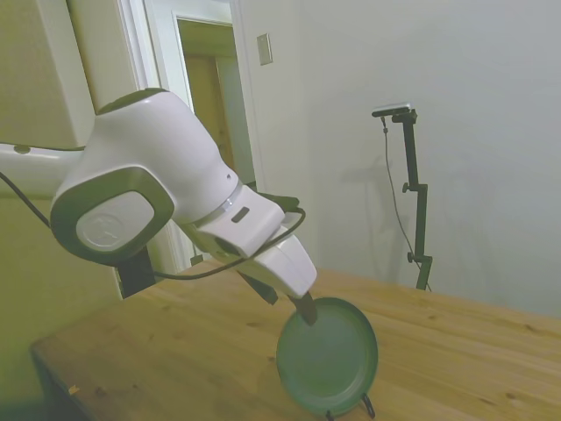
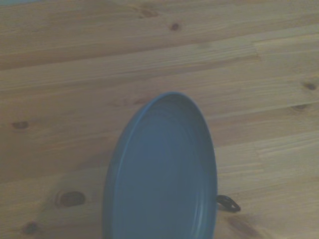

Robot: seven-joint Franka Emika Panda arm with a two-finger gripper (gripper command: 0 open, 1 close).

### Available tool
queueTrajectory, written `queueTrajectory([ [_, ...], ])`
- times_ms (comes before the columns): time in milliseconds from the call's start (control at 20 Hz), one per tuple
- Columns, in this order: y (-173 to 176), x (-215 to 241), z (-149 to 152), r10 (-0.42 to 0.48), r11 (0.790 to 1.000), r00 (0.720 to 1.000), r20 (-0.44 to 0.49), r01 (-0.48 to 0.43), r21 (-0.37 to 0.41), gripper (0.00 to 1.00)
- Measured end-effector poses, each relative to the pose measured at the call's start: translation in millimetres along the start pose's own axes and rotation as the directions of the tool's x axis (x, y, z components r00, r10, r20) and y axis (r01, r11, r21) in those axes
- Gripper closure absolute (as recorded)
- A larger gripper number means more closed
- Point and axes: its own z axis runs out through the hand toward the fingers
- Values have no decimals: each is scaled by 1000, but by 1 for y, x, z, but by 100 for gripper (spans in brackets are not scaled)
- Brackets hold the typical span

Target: Unload the plate

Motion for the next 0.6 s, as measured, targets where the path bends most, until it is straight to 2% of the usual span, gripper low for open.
queueTrajectory([
  [400, -7, 8, 35, -94, 984, 994, 50, 85, 156, 0],
  [600, -9, 8, 55, -100, 975, 991, 85, 81, 207, 0],
])
